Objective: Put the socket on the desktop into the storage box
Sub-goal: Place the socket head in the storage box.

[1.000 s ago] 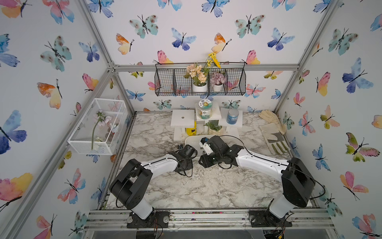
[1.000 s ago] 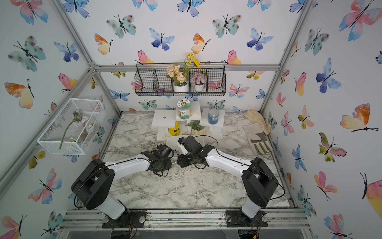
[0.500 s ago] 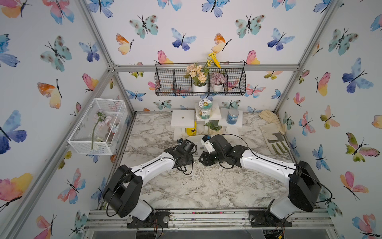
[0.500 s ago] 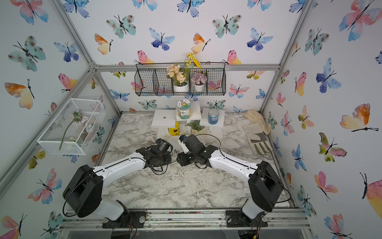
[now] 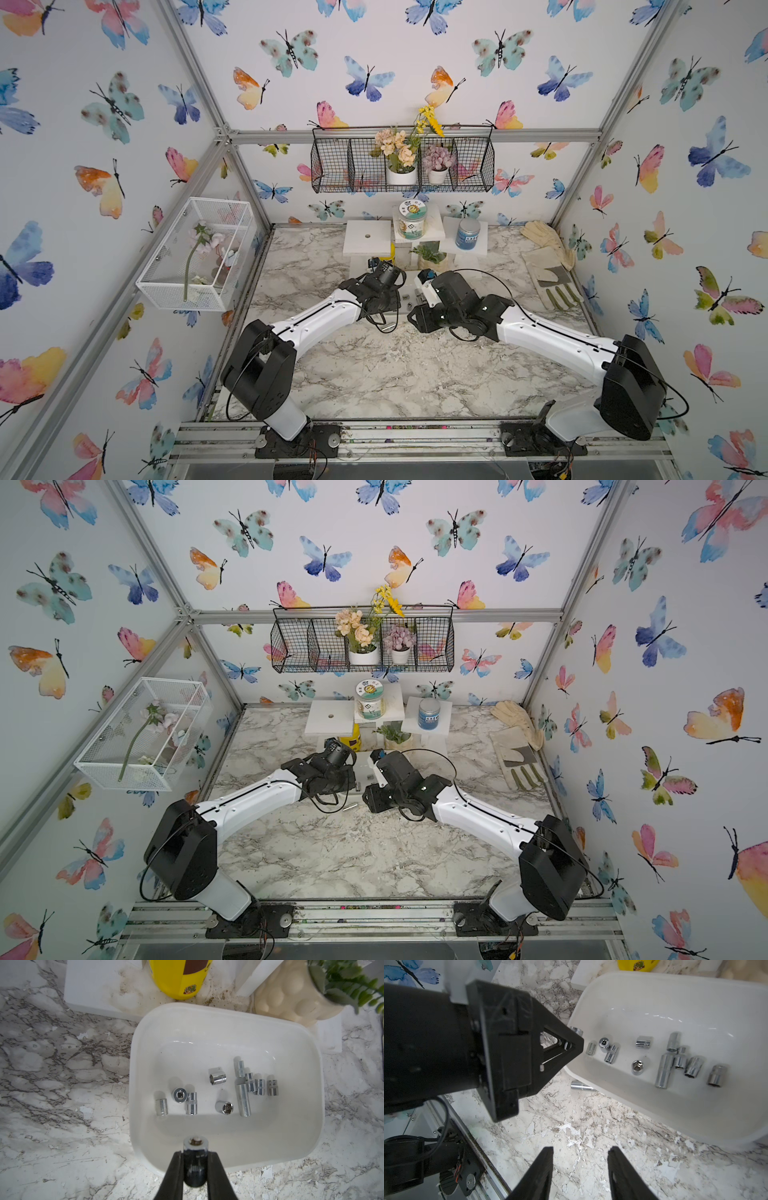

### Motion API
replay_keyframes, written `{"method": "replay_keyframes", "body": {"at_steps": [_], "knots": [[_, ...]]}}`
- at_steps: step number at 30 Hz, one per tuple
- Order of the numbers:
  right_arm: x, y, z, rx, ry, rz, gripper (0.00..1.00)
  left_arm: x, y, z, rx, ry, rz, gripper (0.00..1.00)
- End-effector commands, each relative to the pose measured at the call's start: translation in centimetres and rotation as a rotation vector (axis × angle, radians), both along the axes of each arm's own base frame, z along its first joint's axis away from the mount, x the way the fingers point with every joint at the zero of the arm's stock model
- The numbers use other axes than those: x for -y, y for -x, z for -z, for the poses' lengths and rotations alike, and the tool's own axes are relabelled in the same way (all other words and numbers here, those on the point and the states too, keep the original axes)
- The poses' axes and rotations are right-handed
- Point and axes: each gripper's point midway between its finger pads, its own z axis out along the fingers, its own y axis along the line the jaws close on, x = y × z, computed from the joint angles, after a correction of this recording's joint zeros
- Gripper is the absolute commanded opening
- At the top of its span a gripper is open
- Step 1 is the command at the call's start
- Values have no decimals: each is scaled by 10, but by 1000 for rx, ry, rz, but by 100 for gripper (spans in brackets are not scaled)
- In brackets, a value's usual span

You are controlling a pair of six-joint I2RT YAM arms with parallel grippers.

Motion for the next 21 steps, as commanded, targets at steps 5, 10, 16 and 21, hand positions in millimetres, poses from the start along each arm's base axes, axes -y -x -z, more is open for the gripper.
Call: {"method": "replay_keyframes", "body": {"at_steps": [5, 10, 16, 21], "knots": [[22, 0, 0, 5, 39, 65, 48, 8, -16, 19, -46, 2, 26, 13], [28, 0, -1, 10, 47, 80, 48, 11, -28, 28, -52, -12, 32, 13], [33, 0, -1, 10, 54, 93, 48, 13, -39, 41, -63, -34, 36, 13], [36, 0, -2, 14, 59, 105, 48, 14, -47, 53, -78, -46, 36, 13]]}}
